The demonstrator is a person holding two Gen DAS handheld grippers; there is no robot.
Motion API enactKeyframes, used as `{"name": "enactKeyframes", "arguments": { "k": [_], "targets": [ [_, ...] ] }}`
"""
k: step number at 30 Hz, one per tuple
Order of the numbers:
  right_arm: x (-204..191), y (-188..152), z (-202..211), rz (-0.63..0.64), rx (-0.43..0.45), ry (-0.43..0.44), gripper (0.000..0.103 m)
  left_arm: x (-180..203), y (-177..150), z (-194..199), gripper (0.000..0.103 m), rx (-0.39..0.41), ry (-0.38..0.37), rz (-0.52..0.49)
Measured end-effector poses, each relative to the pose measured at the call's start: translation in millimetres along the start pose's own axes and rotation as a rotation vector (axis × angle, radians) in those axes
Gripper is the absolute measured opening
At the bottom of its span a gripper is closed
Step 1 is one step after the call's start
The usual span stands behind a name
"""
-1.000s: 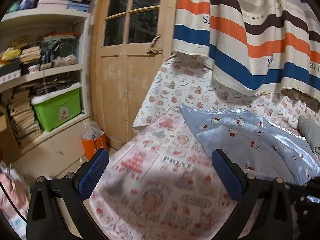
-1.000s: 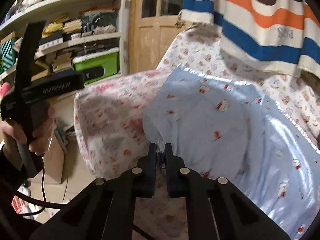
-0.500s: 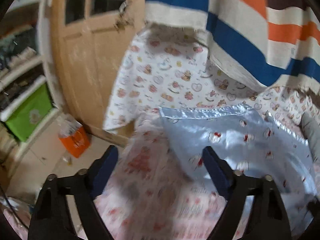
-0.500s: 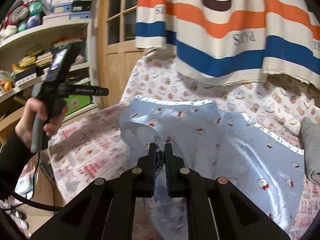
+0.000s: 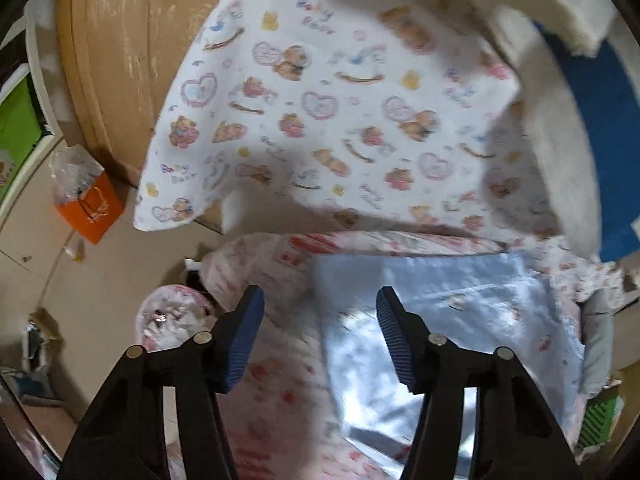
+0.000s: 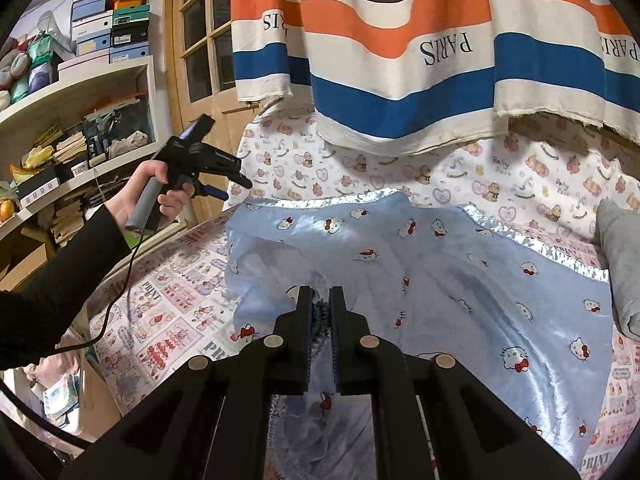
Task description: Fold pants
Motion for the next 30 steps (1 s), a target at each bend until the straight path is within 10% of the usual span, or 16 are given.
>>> {"name": "enactKeyframes", "arguments": {
  "k": [13,30],
  "targets": [
    [3.1,-5.0,-1.5,-0.019,-0.005,0.005,0.008,13.5,8.0,-31.5,0.003,-0.1,-0.123,0.029],
    [30.3,-23.6,68.0,-0.079,0.113,-0.174,0.008,210.9,-3.7,58.2,0.002,0.03,-0.321,-0.247]
  ]
}}
Point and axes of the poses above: each gripper's, at about its wrist camera, not at the fingertips, and z roughly against the way its jaws point, x to its right, y to its top, the point moved 7 cm from there along -z, roughly the way its jaws point, and after that the axes turned 14 degrees about z, right-handed, at the moved point
